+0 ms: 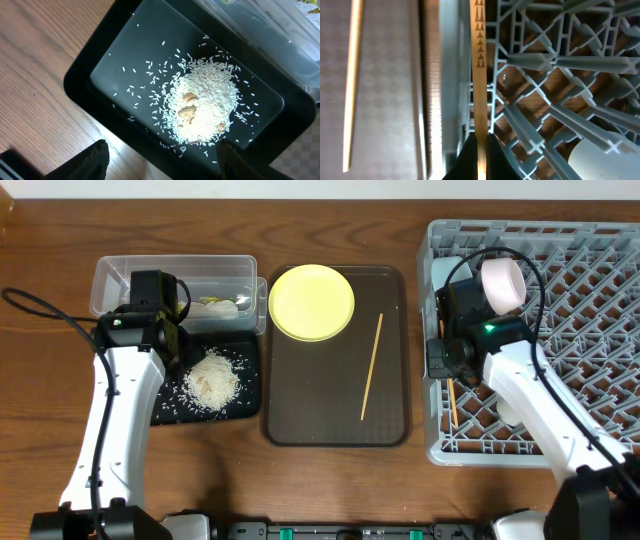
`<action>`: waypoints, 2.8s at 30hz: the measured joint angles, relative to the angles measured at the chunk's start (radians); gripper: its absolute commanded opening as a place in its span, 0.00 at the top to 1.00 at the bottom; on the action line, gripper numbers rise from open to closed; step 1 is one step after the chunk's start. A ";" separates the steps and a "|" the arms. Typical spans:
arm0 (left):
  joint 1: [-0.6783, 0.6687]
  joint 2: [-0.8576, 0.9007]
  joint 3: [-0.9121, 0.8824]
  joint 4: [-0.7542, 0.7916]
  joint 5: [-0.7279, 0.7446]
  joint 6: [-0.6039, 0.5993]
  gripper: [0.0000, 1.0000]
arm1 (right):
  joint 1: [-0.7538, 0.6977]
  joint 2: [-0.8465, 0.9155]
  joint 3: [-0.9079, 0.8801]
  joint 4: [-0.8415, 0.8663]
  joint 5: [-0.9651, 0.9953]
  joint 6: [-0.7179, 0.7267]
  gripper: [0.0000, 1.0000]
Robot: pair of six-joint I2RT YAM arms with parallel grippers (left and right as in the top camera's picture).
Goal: Sort waste into correct bins and load items into the dishwasher rack
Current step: 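Return the right gripper to the tray and grasp the second chopstick, then place the second chopstick upright along the rack's left edge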
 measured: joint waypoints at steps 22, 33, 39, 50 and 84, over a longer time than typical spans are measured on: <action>0.000 0.000 0.000 0.000 0.000 0.000 0.29 | 0.007 -0.027 0.042 0.274 -0.149 -0.043 0.54; 0.000 0.000 0.000 0.000 0.000 0.000 0.29 | 0.208 0.068 0.043 0.312 -0.178 0.019 0.49; 0.000 0.000 0.000 0.000 0.000 0.000 0.29 | 0.273 0.209 0.043 0.305 -0.101 0.142 0.50; 0.000 0.000 0.000 0.000 0.000 0.000 0.29 | 0.286 0.359 0.049 0.309 -0.042 0.263 0.81; 0.000 0.000 0.000 0.000 0.000 0.000 0.29 | -0.080 -0.082 0.059 -0.024 -0.056 -0.048 0.99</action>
